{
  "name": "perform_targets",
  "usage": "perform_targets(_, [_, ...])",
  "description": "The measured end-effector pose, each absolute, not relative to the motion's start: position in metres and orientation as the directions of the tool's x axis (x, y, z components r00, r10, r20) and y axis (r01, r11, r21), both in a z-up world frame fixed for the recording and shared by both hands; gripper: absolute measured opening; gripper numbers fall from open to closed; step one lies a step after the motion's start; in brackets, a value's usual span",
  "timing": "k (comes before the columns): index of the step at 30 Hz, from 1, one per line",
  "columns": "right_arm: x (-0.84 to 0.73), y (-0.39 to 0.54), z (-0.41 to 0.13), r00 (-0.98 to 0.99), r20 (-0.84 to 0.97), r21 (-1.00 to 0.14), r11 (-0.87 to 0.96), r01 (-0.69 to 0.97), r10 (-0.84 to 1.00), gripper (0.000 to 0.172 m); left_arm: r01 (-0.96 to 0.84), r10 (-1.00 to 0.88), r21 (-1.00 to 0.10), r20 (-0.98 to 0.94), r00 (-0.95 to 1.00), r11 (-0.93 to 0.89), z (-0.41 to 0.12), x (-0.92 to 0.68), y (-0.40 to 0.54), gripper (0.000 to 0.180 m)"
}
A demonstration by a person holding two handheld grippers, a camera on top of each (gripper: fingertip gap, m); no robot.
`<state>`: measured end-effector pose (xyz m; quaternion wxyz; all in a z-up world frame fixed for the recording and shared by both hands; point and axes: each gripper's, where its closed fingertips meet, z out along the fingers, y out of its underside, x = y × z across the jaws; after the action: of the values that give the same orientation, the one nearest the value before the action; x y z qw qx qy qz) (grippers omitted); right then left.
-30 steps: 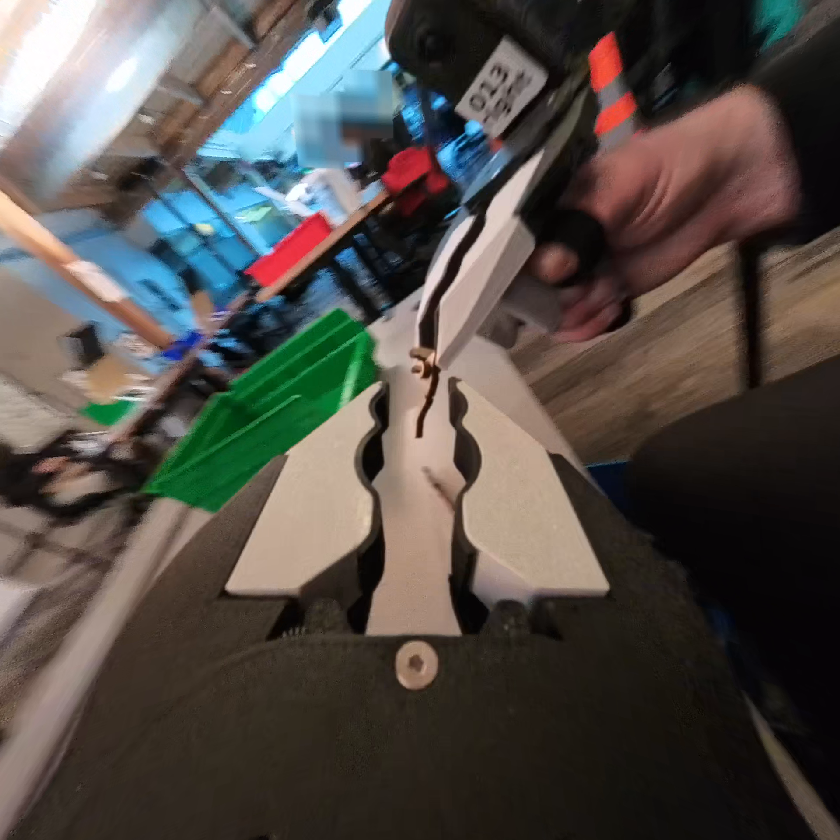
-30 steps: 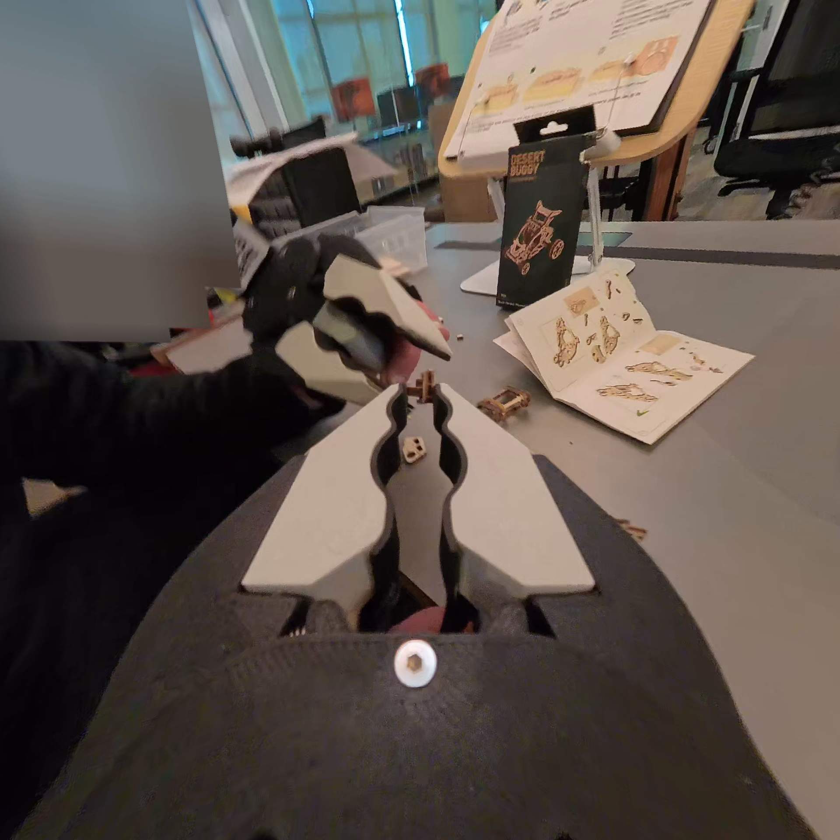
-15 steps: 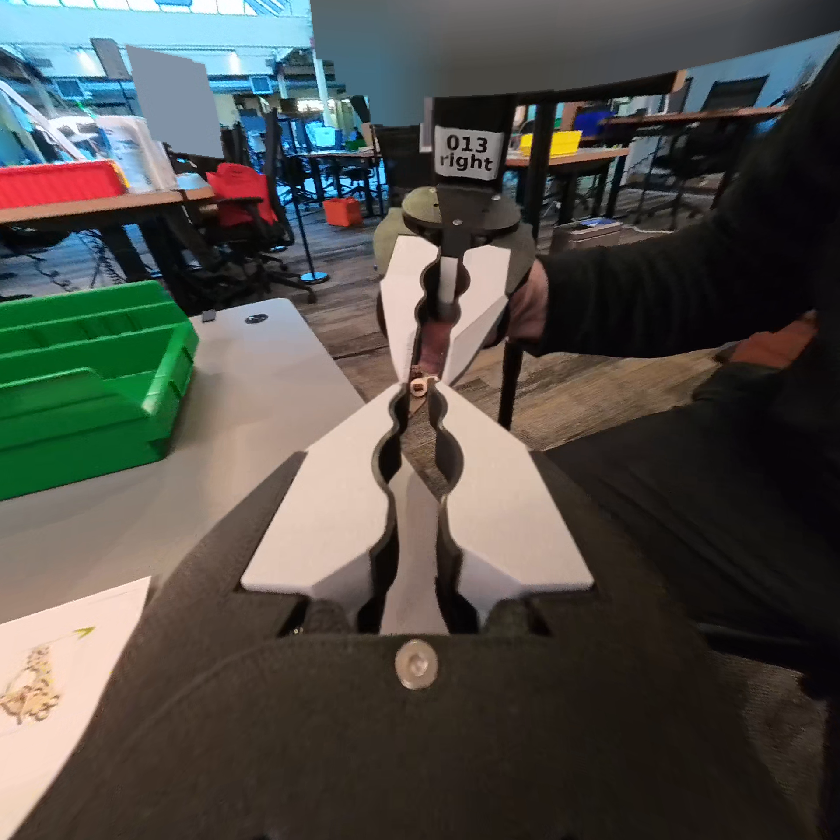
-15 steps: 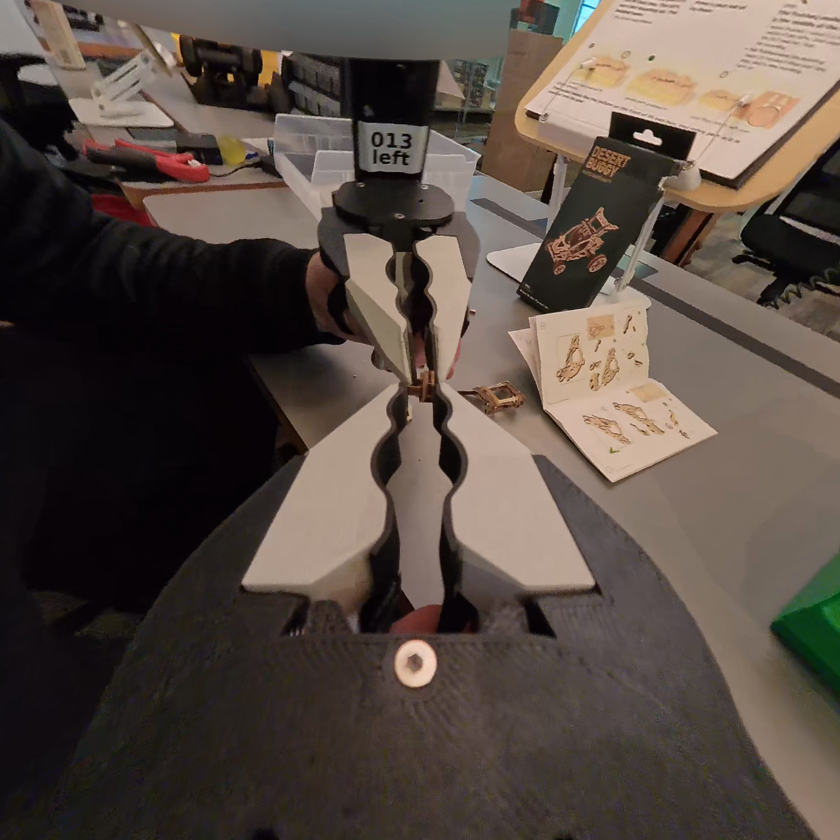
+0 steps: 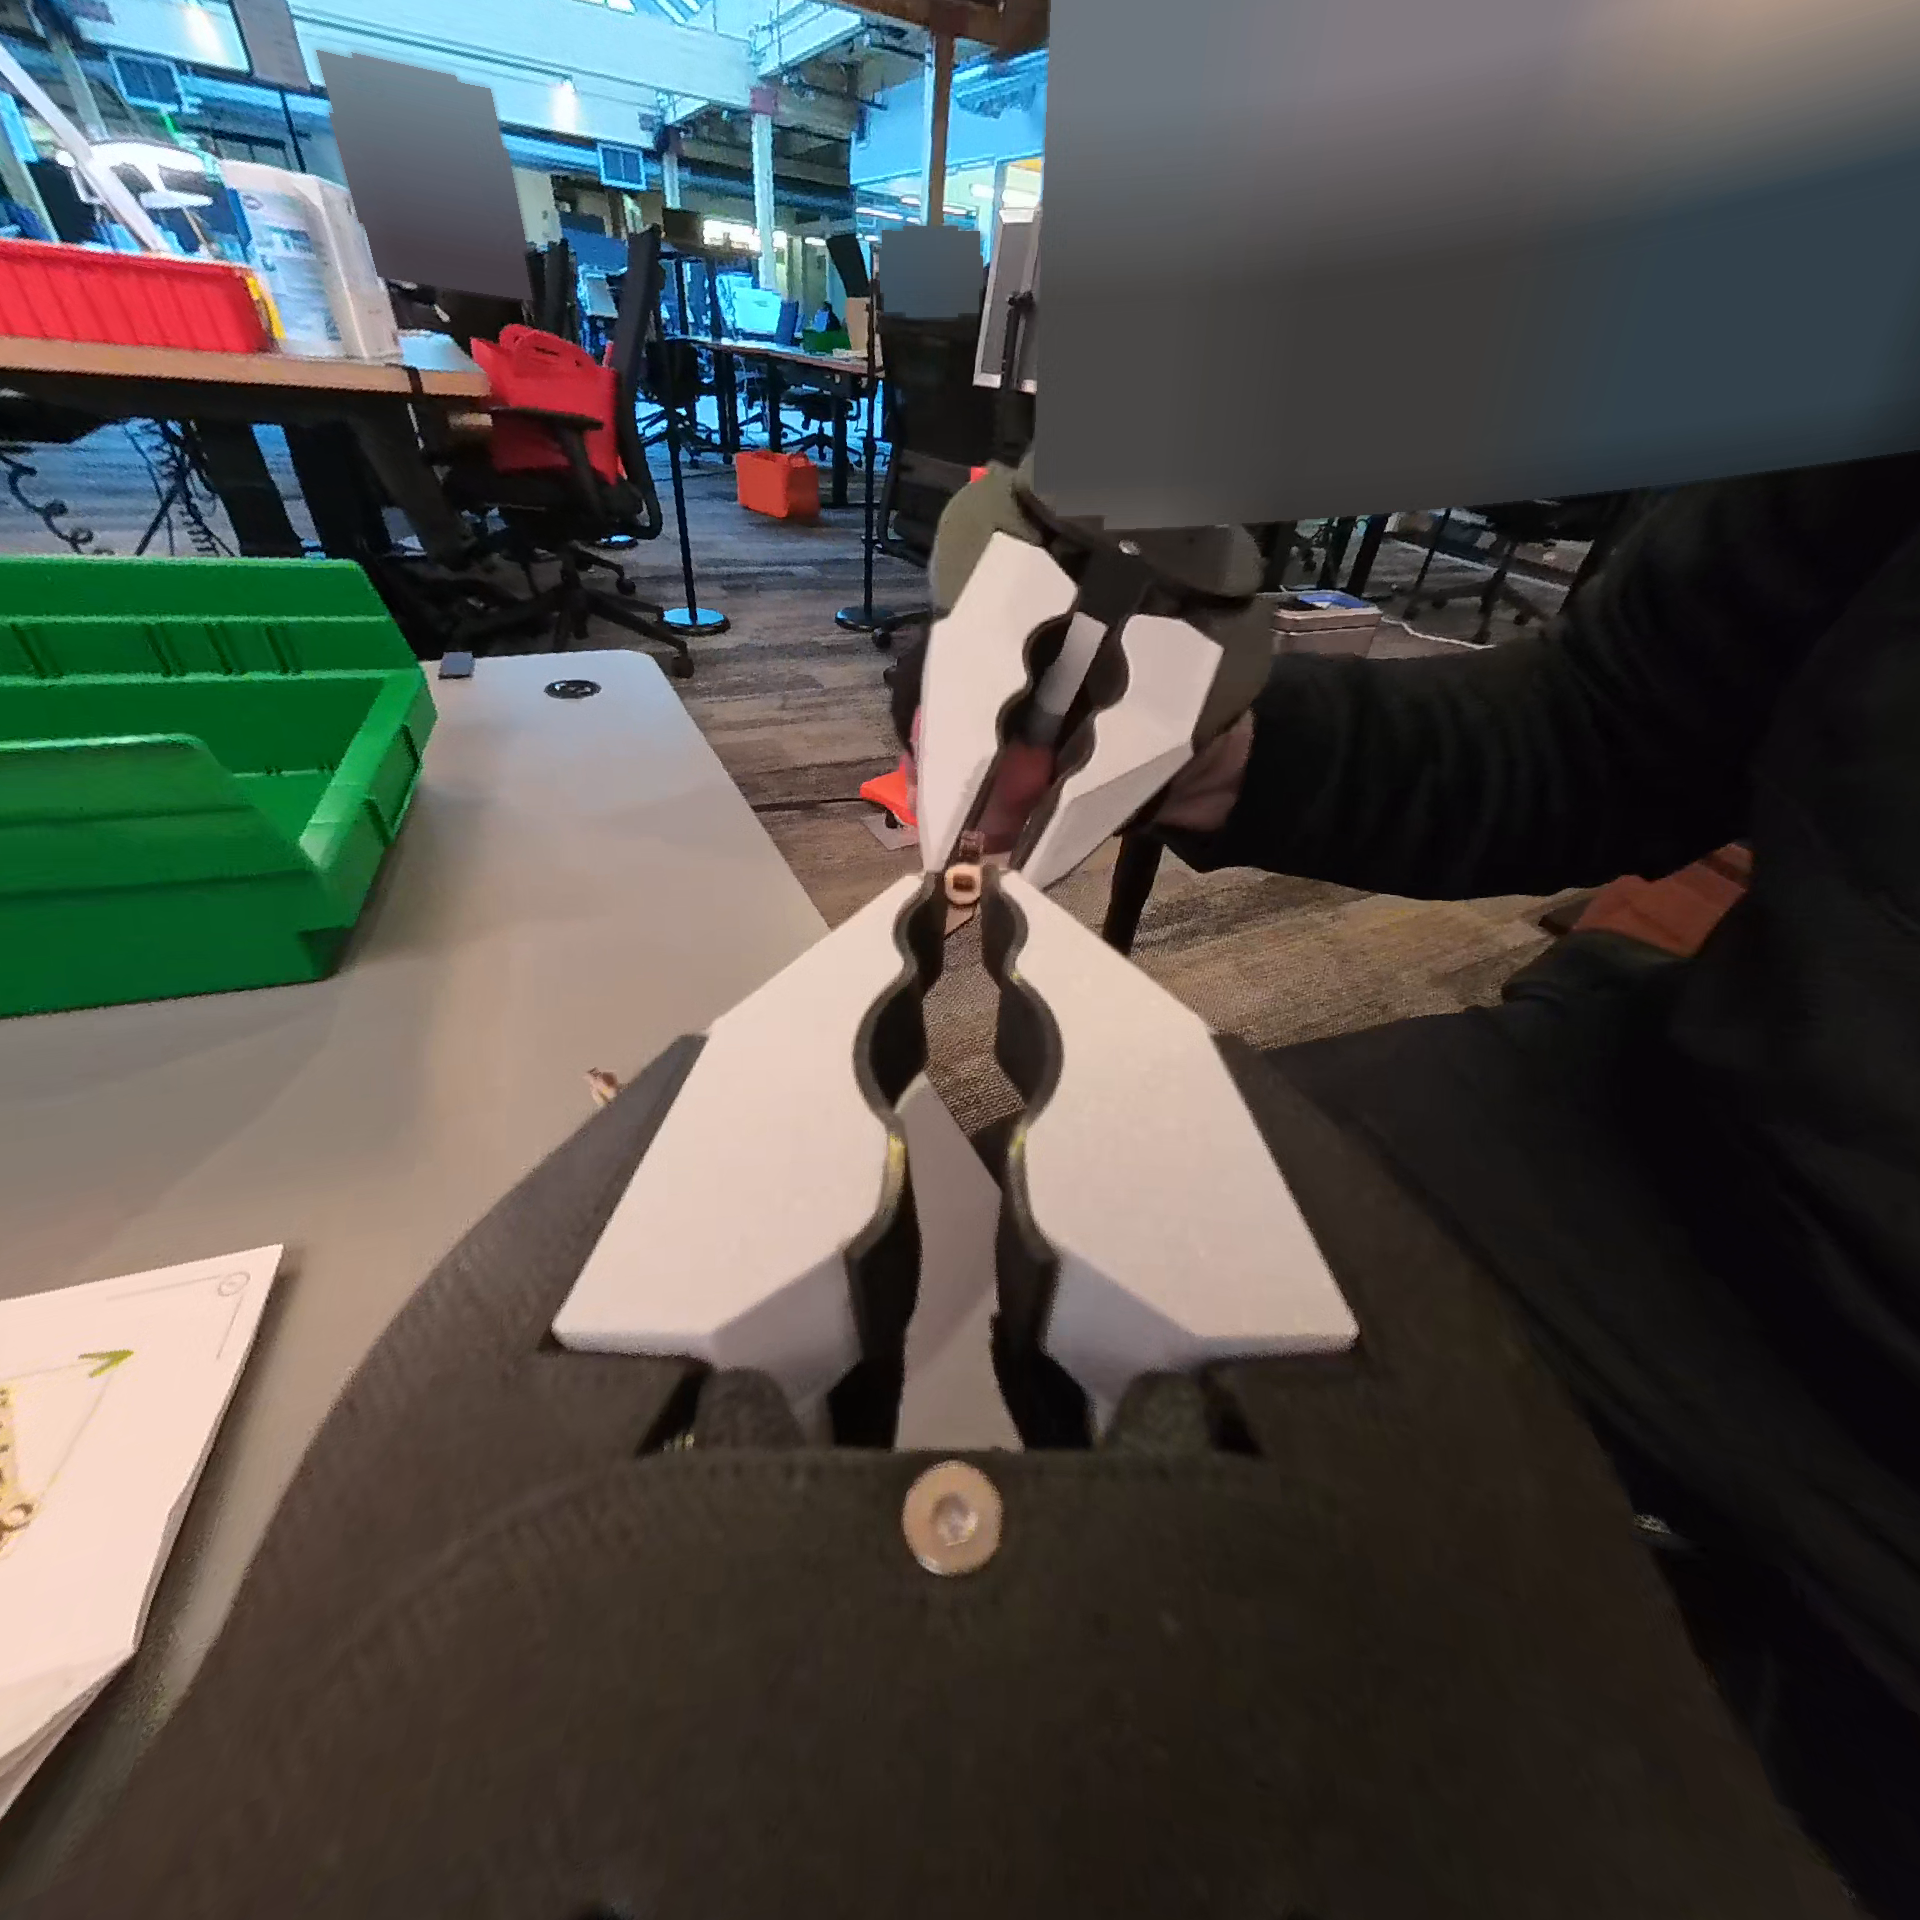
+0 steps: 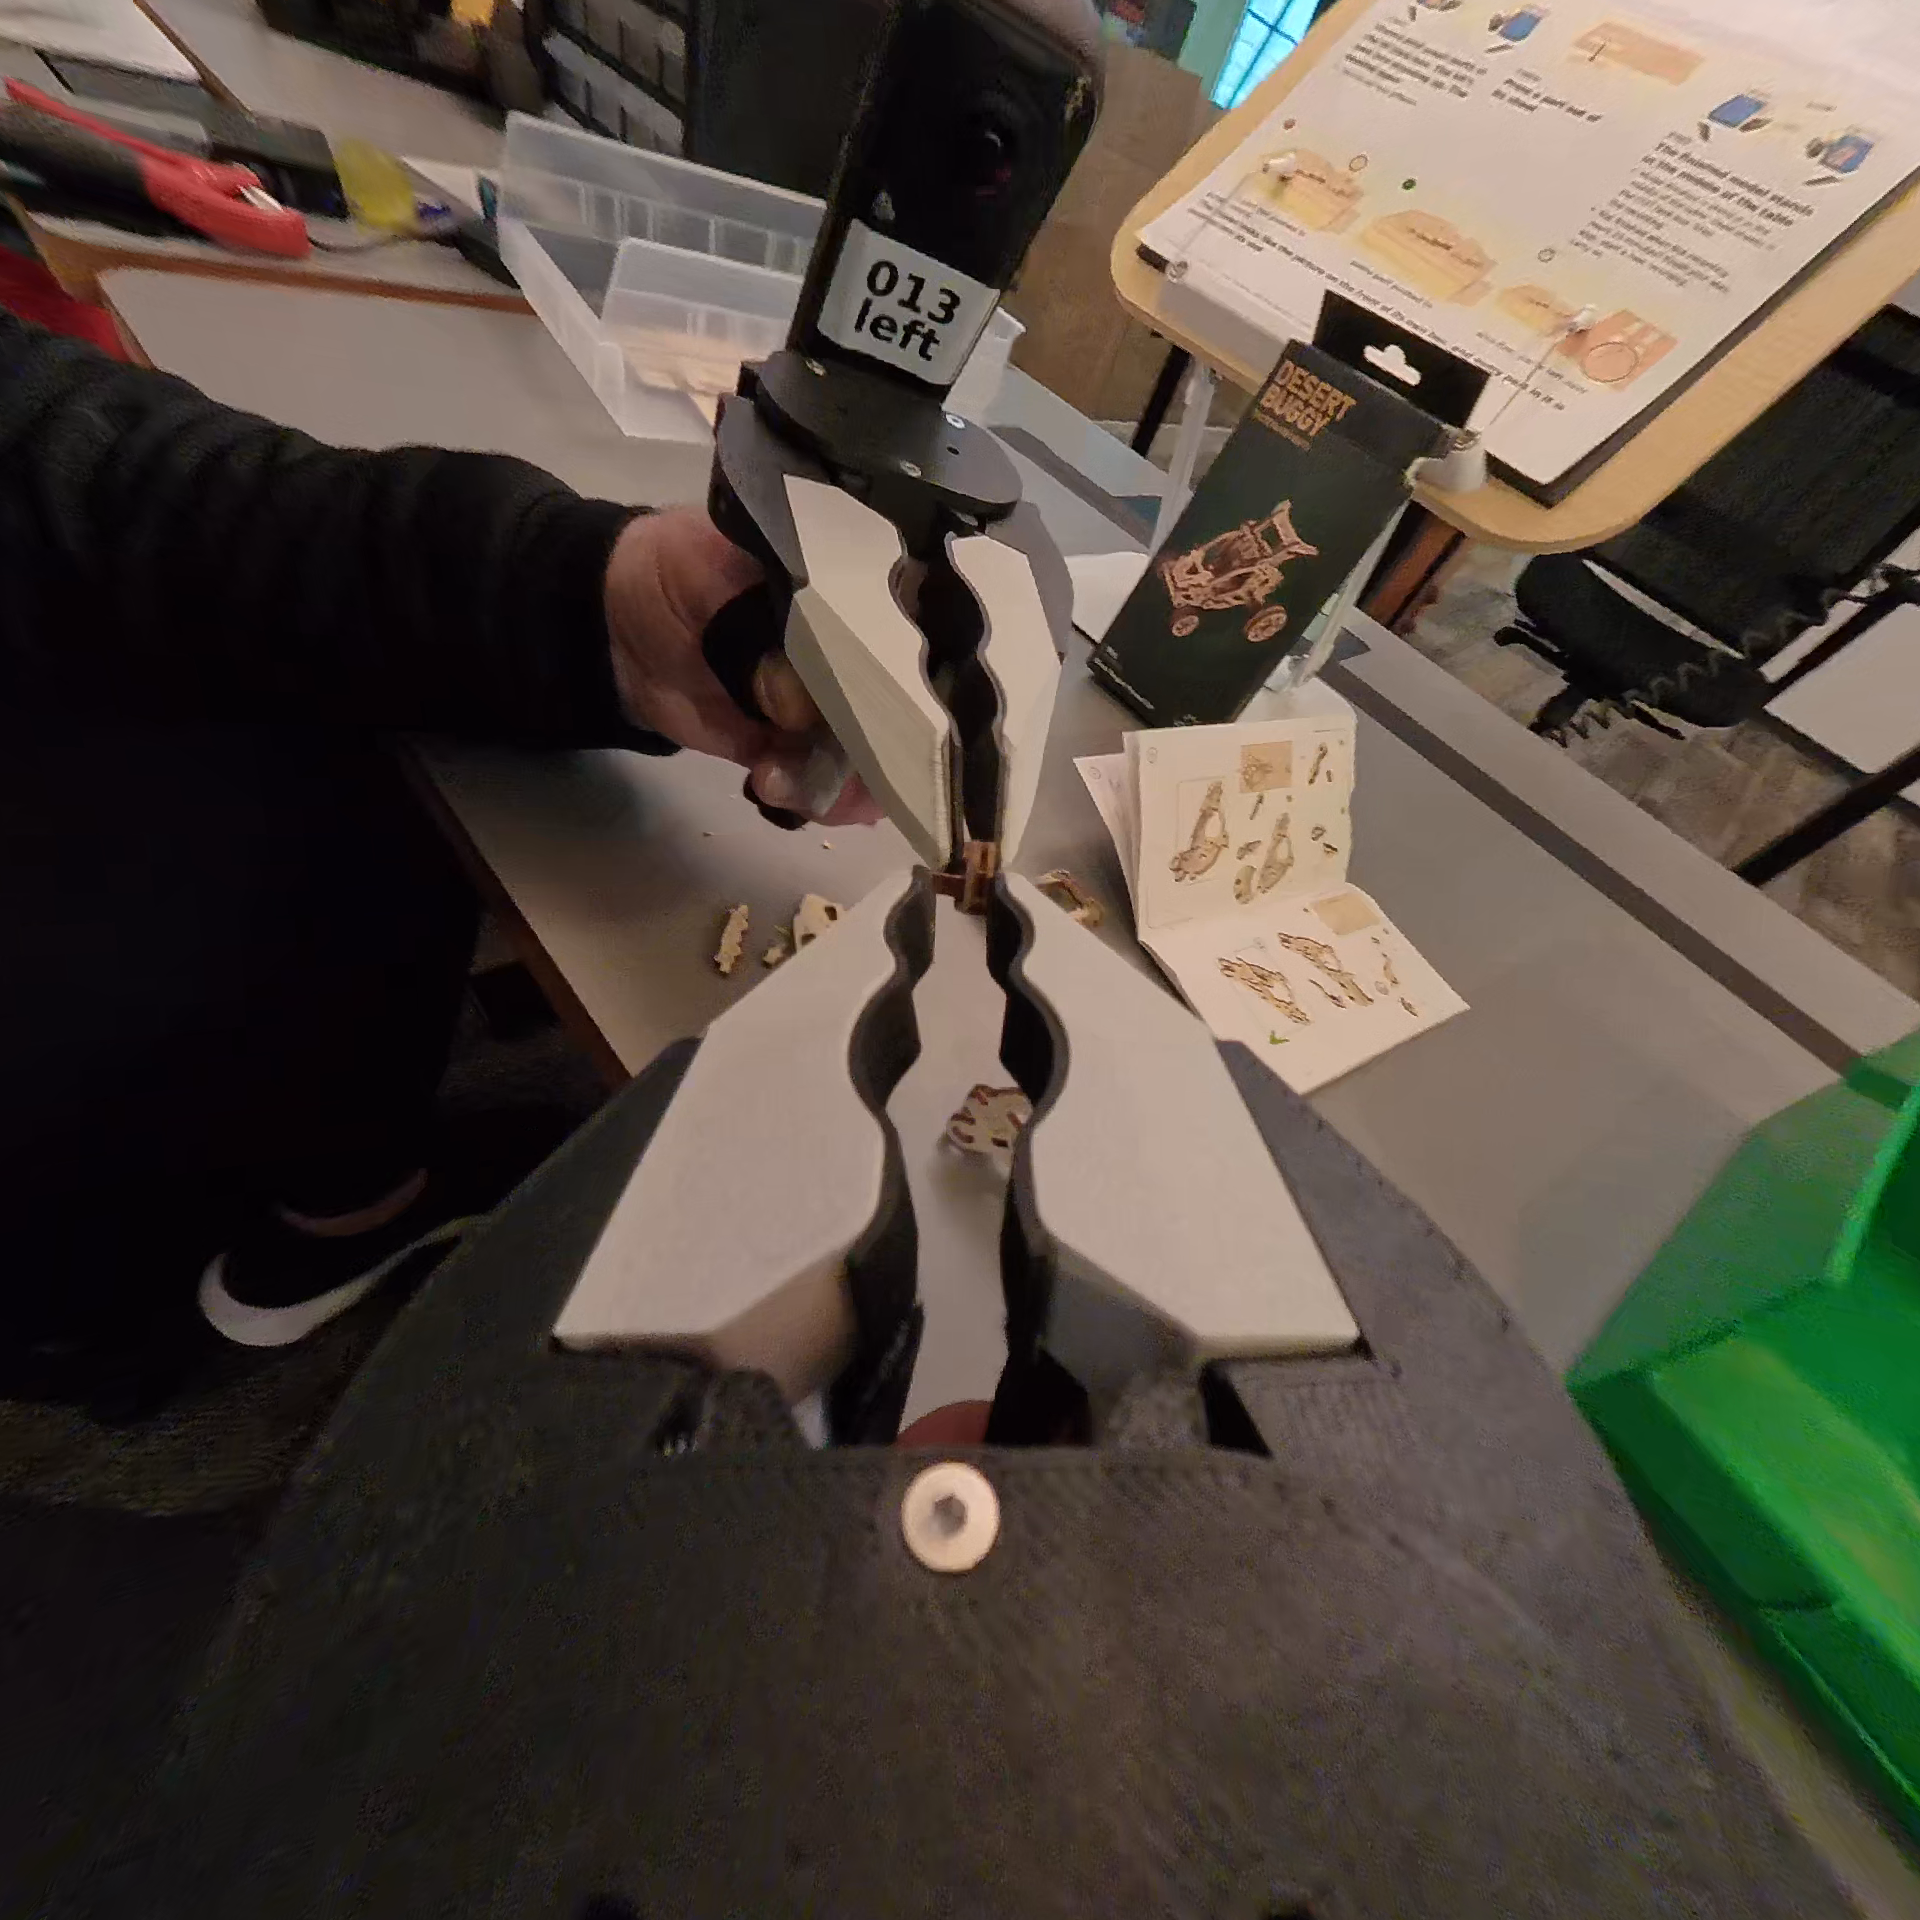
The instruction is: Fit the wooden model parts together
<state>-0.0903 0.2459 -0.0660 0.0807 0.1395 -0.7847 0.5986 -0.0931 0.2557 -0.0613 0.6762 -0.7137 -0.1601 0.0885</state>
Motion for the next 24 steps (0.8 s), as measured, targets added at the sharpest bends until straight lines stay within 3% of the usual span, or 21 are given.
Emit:
perform_targets(7, [-0.096, 0.242, -0.062, -0.953, 0.301, -0.931, 0.209, -0.300, -0.025, 0.008, 0.190, 0.340, -0.980, 0.200, 0.919, 0.061, -0.056, -0.098, 0.252, 0.004])
perform_targets(11, [-0.085, 0.245, -0.057, -0.989, 0.037, -0.994, 0.100, -0.052, -0.141, 0.008, 0.106, 0.315, -0.994, 0.109, 0.943, 0.027, -0.051, -0.088, 0.254, 0.004])
perform_targets(13, [-0.081, 0.247, -0.057, -0.983, -0.004, -0.996, 0.092, -0.013, -0.185, 0.007, 0.079, 0.312, -0.996, 0.085, 0.946, 0.032, -0.047, -0.085, 0.253, 0.004])
perform_targets(15, [-0.085, 0.251, -0.059, -0.985, -0.029, -0.997, 0.076, 0.016, -0.172, 0.007, 0.084, 0.323, -0.983, 0.134, 0.937, 0.165, -0.027, -0.090, 0.231, 0.004])
perform_targets(17, [-0.081, 0.248, -0.060, -0.983, -0.049, -0.997, 0.069, 0.037, -0.176, 0.008, 0.061, 0.382, -0.997, 0.074, 0.921, 0.046, -0.040, -0.094, 0.227, 0.005])
perform_targets(22, [-0.084, 0.248, -0.064, -0.980, -0.086, -0.994, 0.077, 0.073, -0.182, 0.007, 0.071, 0.390, -0.997, 0.072, 0.918, 0.015, -0.045, -0.094, 0.225, 0.004])
perform_targets(24, [-0.085, 0.249, -0.069, -0.979, -0.107, -0.991, 0.103, 0.090, -0.176, 0.007, 0.098, 0.396, -0.989, 0.045, 0.917, -0.114, -0.066, -0.095, 0.228, 0.005])
